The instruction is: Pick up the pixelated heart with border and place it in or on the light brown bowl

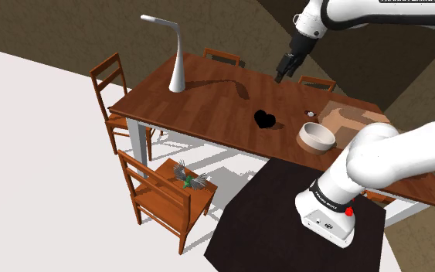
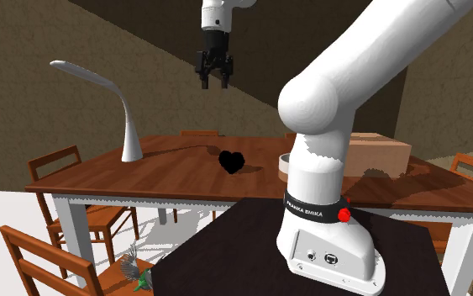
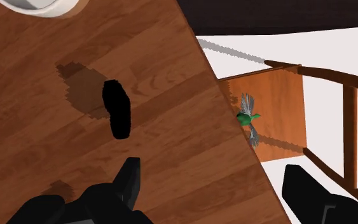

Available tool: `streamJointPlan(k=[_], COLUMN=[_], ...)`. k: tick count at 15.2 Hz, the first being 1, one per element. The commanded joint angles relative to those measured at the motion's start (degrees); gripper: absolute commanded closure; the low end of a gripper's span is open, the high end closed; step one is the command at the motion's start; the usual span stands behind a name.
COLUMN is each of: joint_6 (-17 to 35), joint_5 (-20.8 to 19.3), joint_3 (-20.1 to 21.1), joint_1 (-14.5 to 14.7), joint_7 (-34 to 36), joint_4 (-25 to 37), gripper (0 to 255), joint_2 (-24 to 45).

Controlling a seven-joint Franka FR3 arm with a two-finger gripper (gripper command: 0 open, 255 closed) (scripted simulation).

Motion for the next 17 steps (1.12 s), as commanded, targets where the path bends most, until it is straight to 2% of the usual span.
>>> streamJointPlan(k=[1,10,14,17], joint_6=[3.7,17.3,23.5,27.9], joint_5=[-1.1,-4.3,-3.8,-1.9], joint_3=[-2.1,-10.9,-14.6,-17.1], joint_1=[-0.3,-0.9,-0.7,-0.3], joint_7=[-2.4,-13.3,-18.8,-23.7], joint_4=[-1.7,-4.0,-3.2,-1.8], gripper=[0,0,0,0], joint_2=[2.6,16.7,25.1,32.2])
